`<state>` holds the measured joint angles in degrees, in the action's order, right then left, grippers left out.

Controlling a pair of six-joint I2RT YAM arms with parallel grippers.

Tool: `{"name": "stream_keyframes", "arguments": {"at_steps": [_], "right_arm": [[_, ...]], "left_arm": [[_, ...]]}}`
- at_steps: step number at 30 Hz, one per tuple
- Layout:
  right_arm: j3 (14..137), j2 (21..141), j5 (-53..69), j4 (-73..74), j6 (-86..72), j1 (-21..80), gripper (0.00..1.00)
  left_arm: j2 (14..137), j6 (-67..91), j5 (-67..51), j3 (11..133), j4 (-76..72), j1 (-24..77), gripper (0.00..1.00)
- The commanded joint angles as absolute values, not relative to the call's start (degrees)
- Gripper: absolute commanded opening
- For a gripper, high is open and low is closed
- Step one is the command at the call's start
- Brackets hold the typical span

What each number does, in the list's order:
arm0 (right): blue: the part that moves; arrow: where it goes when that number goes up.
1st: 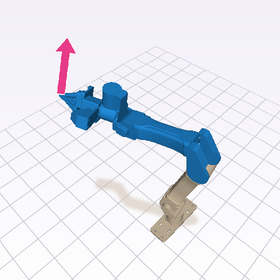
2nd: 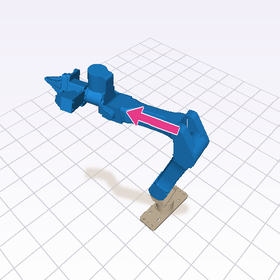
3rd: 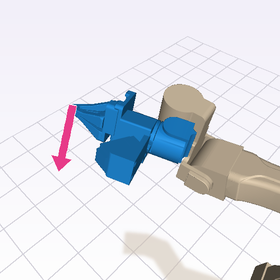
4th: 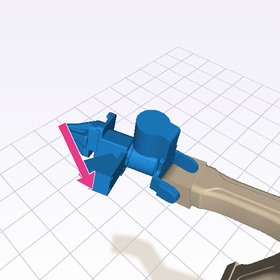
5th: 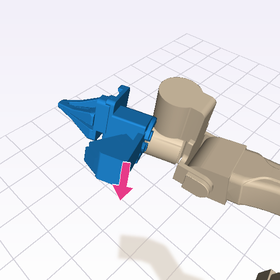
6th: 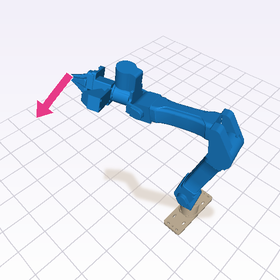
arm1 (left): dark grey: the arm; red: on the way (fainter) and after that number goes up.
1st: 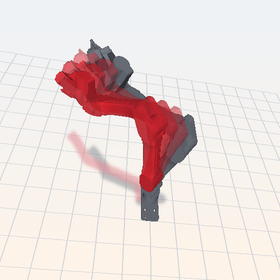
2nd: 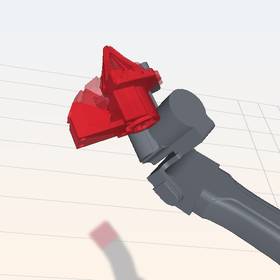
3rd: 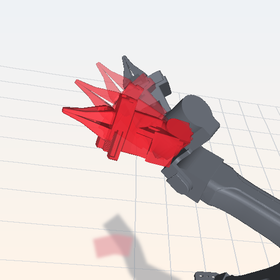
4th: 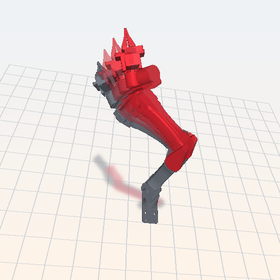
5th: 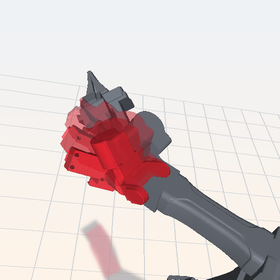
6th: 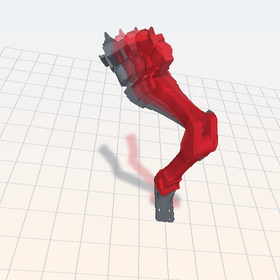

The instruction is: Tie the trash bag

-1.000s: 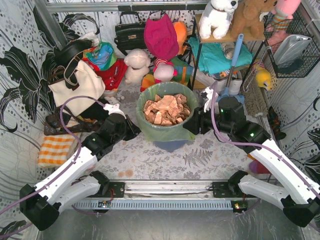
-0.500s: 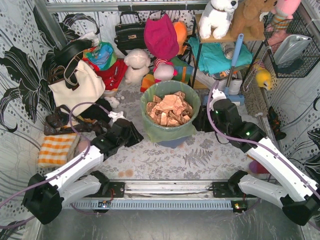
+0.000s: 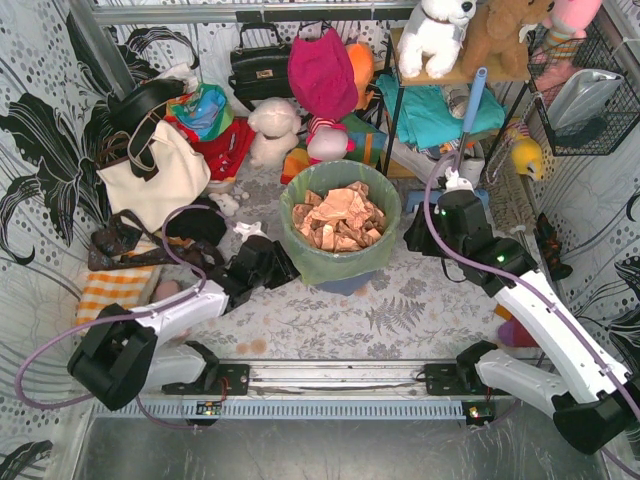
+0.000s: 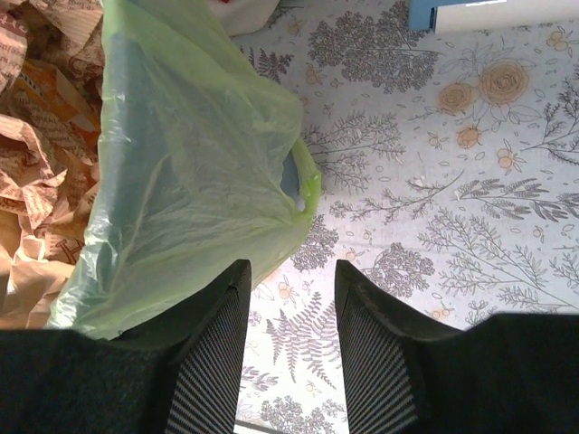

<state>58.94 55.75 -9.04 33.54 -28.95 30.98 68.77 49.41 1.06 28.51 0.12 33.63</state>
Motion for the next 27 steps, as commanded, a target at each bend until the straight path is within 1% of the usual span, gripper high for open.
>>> {"name": "stream_keyframes", "arguments": {"at_steps": [1, 7, 9, 11, 15, 16, 20, 27], "right_arm": [[61.55, 53.64, -9.2, 36.57, -28.92, 30.67, 0.42], [63.81, 52.14, -10.63, 39.32, -27.99, 30.61, 0.43], [65.67, 52.02, -9.91, 39.9, -26.69, 30.61, 0.42], [67.9, 52.07, -8.62, 40.26, -25.3, 30.61, 0.43], [71.68, 53.02, -2.39, 38.68, -21.95, 30.7, 0.43], [72.35, 53.59, 0.39, 37.8, -21.21, 30.72, 0.43], [74.02, 57.18, 11.4, 33.04, -19.09, 32.12, 0.43], [80.79, 65.73, 17.75, 26.03, -11.44, 44.46, 0.44]], "left_arm": [[71.59, 48.5, 1.49, 28.35, -7.11, 32.89, 0.43], [75.64, 47.71, 2.02, 27.97, -10.76, 31.98, 0.36], [76.93, 47.51, 1.94, 28.13, -11.61, 31.83, 0.32], [77.53, 47.23, 1.85, 28.41, -12.11, 31.82, 0.25], [76.59, 46.44, 2.47, 29.3, -10.2, 31.82, 0.02], [75.66, 46.27, 2.79, 29.27, -9.28, 31.82, 0.0], [69.65, 45.27, 4.29, 29.71, -2.96, 31.81, 0.0], [58.78, 43.16, 5.25, 32.71, 13.37, 31.81, 0.0]]}}
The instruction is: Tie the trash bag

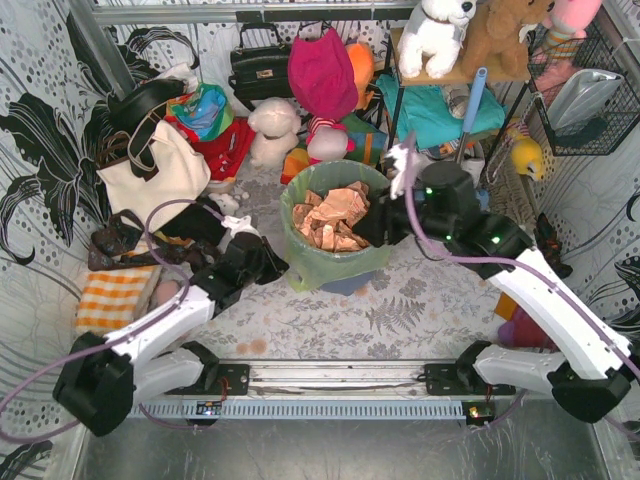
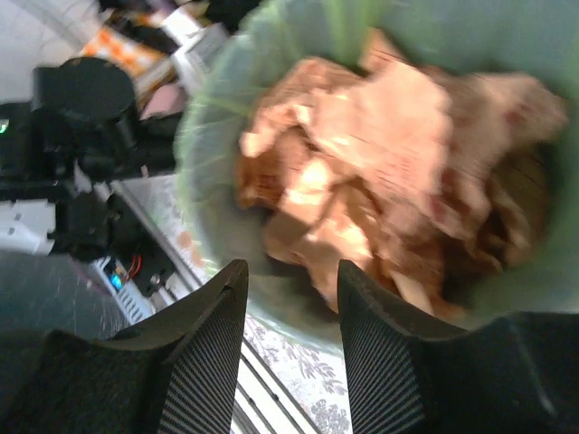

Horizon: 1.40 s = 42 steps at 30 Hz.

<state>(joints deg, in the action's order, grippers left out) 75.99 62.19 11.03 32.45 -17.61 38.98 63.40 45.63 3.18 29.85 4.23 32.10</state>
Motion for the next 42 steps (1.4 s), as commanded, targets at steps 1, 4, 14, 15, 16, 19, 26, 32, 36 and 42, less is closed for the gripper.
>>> {"name": "stream_keyframes", "arguments": {"at_steps": [1, 4, 14, 15, 16, 19, 26, 32, 36, 42], "right_arm": [[81.69, 67.15, 17.67, 25.49, -9.66, 47.17, 0.45], [83.33, 70.66, 16.53, 23.18, -3.96, 53.25, 0.47], [83.23, 80.62, 6.58, 14.84, 3.25, 65.74, 0.5], [82.44, 81.2, 5.42, 13.59, 2.72, 66.37, 0.5], [81.45, 81.74, 4.39, 12.48, 2.33, 67.13, 0.5], [78.18, 83.2, 0.63, 9.43, 1.49, 68.84, 0.49], [71.5, 85.18, -6.68, 3.89, 0.68, 71.31, 0.47], [68.85, 87.24, -8.2, -0.08, 1.88, 72.11, 0.47], [68.45, 89.16, -8.51, -0.88, 3.44, 72.31, 0.47], [68.26, 91.48, -9.7, -2.02, 4.9, 72.34, 0.46]], "left_arm": [[57.73, 42.8, 5.19, 33.2, 15.33, 31.82, 0.0], [55.06, 42.13, 4.82, 35.17, 21.05, 31.81, 0.0], [49.35, 41.4, 5.0, 41.55, 31.38, 31.79, 0.0], [48.99, 41.33, 4.83, 41.91, 31.83, 31.81, 0.0], [48.85, 41.31, 4.69, 42.27, 32.24, 31.82, 0.0], [48.0, 41.31, 4.75, 43.07, 33.47, 31.82, 0.0], [45.13, 41.89, 4.24, 44.15, 35.25, 31.82, 0.0], [43.54, 42.19, 3.18, 44.71, 36.03, 31.81, 0.0], [43.25, 42.29, 2.08, 44.99, 36.11, 31.77, 0.0], [42.42, 42.23, 1.82, 45.82, 36.71, 31.82, 0.0]]}}
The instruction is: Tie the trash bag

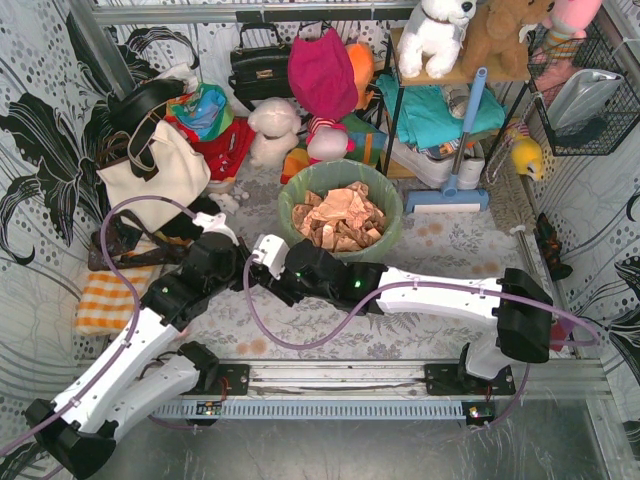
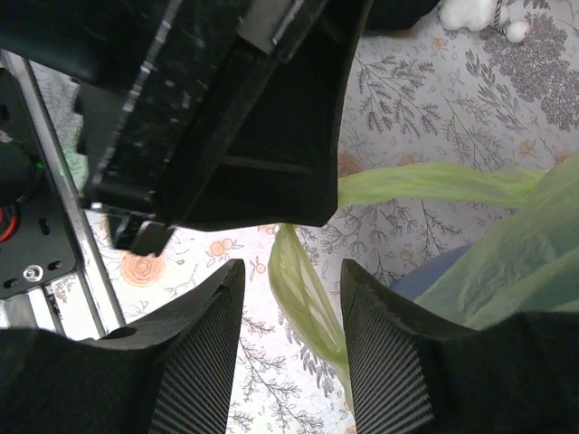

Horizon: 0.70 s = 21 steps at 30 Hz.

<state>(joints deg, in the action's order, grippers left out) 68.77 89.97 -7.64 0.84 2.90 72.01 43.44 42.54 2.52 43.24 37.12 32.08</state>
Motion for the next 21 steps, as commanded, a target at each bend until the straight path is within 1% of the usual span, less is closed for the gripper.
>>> {"name": "stream_keyframes", "arguments": {"at_steps": [1, 5, 7, 10, 13, 14, 15, 17, 19, 20, 21], "right_arm": [[68.41, 91.98, -10.2, -2.02, 5.12, 72.34, 0.46], [68.55, 93.79, -11.54, -1.97, 5.74, 72.38, 0.42], [68.58, 94.06, -12.41, -2.03, 5.78, 72.36, 0.38], [68.3, 93.67, -12.85, -2.58, 5.58, 72.33, 0.26], [68.46, 93.07, -13.15, -2.64, 5.21, 72.33, 0.08], [68.5, 92.77, -13.22, -2.72, 4.99, 72.33, 0.01], [68.47, 92.47, -13.25, -2.72, 4.81, 72.38, 0.0], [68.32, 91.72, -13.05, -2.93, 4.47, 72.33, 0.0], [68.08, 91.02, -12.88, -3.16, 4.13, 72.34, 0.0], [67.97, 90.71, -12.58, -3.26, 4.01, 72.34, 0.0], [67.87, 90.41, -12.31, -3.34, 3.95, 72.4, 0.0]], "left_arm": [[42.32, 42.28, 1.7, 45.94, 36.81, 31.82, 0.0], [41.44, 42.47, 1.65, 46.05, 36.67, 31.82, 0.0], [40.87, 42.45, 1.69, 46.05, 36.5, 31.81, 0.0], [40.45, 42.44, 1.64, 46.1, 36.47, 31.81, 0.0], [39.58, 42.68, 2.56, 45.85, 36.41, 31.81, 0.0], [39.27, 42.82, 3.08, 45.68, 36.43, 31.82, 0.02], [38.92, 43.3, 3.83, 45.62, 36.54, 31.82, 0.09], [37.86, 44.28, 5.45, 45.49, 36.65, 31.79, 0.33], [36.43, 46.07, 7.41, 45.01, 36.57, 31.82, 0.52], [35.59, 47.3, 8.47, 44.38, 36.44, 31.79, 0.59], [34.8, 48.76, 9.29, 43.78, 36.21, 31.81, 0.64]]}}
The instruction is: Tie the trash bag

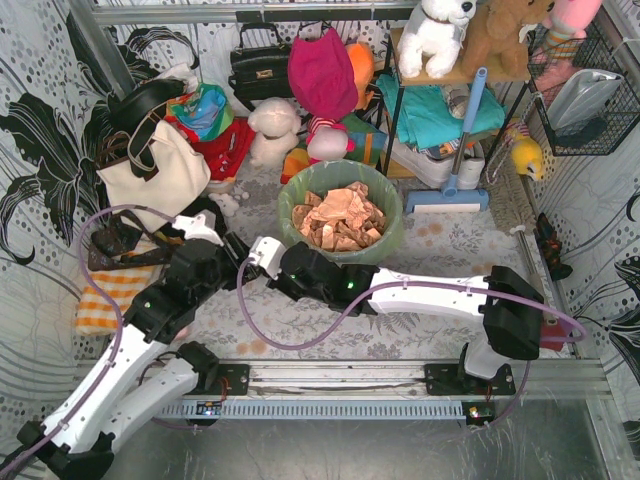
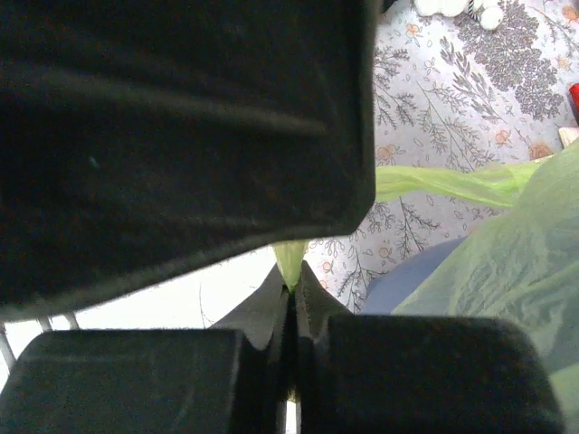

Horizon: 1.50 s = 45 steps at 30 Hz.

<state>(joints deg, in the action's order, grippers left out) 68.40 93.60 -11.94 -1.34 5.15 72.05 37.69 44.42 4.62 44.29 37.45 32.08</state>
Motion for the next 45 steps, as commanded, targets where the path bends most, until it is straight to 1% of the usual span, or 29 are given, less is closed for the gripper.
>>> {"name": "stream_keyframes", "arguments": {"at_steps": [1, 4, 8, 14, 23, 29, 32, 36, 40, 42, 45], "right_arm": [[67.78, 90.16, -12.15, -3.56, 3.76, 72.35, 0.0], [67.55, 89.55, -11.78, -3.88, 3.23, 72.41, 0.0], [67.12, 88.81, -11.0, -4.9, 2.86, 72.36, 0.0], [66.51, 87.86, -10.17, -5.35, 2.33, 72.33, 0.0], [65.53, 87.72, -9.33, -5.75, 1.74, 72.34, 0.0], [65.31, 87.3, -9.7, -6.55, 1.6, 72.38, 0.0], [65.3, 87.24, -10.35, -7.03, 1.74, 72.33, 0.0], [65.3, 87.36, -10.97, -7.13, 1.93, 72.38, 0.0], [65.21, 87.5, -10.71, -7.4, 1.46, 72.33, 0.0], [65.14, 87.54, -10.48, -7.6, 1.44, 72.36, 0.0], [65.08, 87.62, -9.8, -7.49, 1.45, 72.33, 0.0]], "left_arm": [[33.95, 50.11, 9.81, 42.99, 35.86, 31.82, 0.66], [31.15, 53.7, 8.94, 39.45, 32.02, 31.81, 0.67], [27.44, 57.99, 6.09, 33.43, 22.8, 31.78, 0.67], [22.68, 62.0, 4.06, 26.32, 12.19, 31.77, 0.62], [23.61, 61.78, 2.76, 24.82, 6.32, 31.82, 0.6], [25.81, 63.05, 2.33, 24.23, 7.42, 31.82, 0.52], [25.49, 64.23, 3.15, 24.08, 10.39, 31.82, 0.51], [23.75, 65.59, 4.34, 24.43, 13.67, 31.82, 0.52], [24.25, 66.33, 1.34, 24.68, 13.82, 31.82, 0.61], [24.87, 66.36, -0.37, 24.7, 13.15, 31.81, 0.62], [25.35, 66.15, -1.82, 24.49, 11.77, 31.82, 0.61]]}}
